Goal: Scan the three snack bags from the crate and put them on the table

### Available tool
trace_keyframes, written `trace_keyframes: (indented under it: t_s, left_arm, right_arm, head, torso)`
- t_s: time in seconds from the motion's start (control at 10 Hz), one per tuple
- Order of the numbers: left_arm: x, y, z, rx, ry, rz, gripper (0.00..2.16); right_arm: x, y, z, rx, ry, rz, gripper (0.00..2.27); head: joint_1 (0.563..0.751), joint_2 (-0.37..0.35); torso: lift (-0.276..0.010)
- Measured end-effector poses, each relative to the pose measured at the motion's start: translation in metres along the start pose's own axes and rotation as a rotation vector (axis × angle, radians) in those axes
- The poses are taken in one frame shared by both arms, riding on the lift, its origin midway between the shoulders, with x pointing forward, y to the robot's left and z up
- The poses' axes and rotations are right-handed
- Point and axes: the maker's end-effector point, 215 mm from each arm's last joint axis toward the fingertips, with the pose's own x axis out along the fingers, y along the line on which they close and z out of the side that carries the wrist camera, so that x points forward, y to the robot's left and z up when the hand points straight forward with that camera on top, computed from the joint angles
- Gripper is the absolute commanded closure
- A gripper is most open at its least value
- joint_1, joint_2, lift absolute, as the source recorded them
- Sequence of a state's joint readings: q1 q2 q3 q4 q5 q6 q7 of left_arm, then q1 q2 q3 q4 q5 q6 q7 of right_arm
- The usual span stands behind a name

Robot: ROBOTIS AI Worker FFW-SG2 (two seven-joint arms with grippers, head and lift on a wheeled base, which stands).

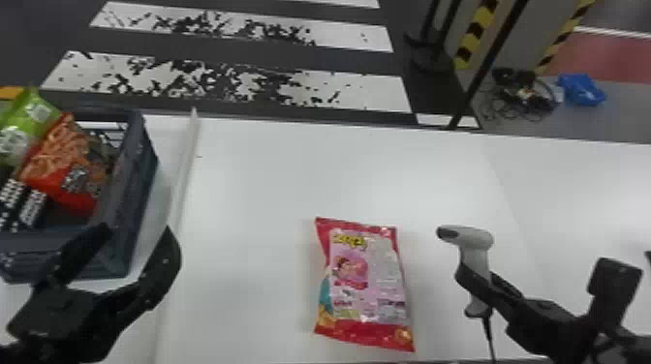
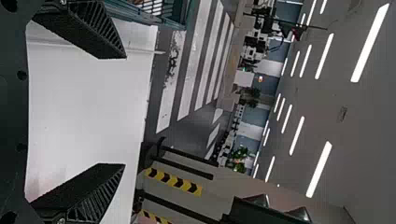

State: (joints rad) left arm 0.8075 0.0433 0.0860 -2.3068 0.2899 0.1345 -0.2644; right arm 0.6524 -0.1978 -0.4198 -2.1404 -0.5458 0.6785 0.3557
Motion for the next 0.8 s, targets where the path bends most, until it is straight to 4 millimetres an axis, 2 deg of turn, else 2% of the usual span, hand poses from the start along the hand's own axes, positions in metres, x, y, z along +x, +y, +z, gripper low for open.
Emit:
trace_keyframes:
  t_s: [0.2, 0.3, 0.4, 0.6, 0.7, 0.8]
  left_arm:
    - [0.009, -0.007, -0.002, -0.004, 0.017, -0.024, 0.03]
    - [0.011, -0.009, -0.003, -0.003, 0.021, -0.032, 0.03]
    - [0.012, -0.010, -0.003, -0.002, 0.023, -0.035, 0.03]
    - [0.012, -0.010, -0.003, 0.001, 0.025, -0.037, 0.03]
    - [0.011, -0.011, -0.003, 0.001, 0.026, -0.038, 0.03]
    - [0.011, -0.011, -0.003, 0.001, 0.026, -0.038, 0.03]
  right_arm:
    - [0.005, -0.049, 0.009, 0.007, -0.040, -0.092, 2.24]
    - [0.009, -0.068, 0.006, 0.005, -0.042, -0.128, 2.24]
    - [0.017, -0.082, 0.003, -0.011, -0.039, -0.154, 2.24]
    - [0.036, -0.097, -0.003, -0.070, -0.020, -0.176, 2.24]
    - [0.043, -0.100, -0.008, -0.086, 0.002, -0.182, 2.06]
    - [0.049, -0.103, -0.013, -0.097, 0.022, -0.189, 1.34]
  head:
    - [0.695, -0.280]
    - [0.695, -0.310]
    - [0.695, -0.328]
    - [0.695, -0.335]
    - [0.695, -0.335]
    - [0.695, -0.334]
  torso:
    - [-0.094]
    - [-0.094]
    - [-0.094]
    - [-0.094]
    - [-0.094]
    - [-0.094]
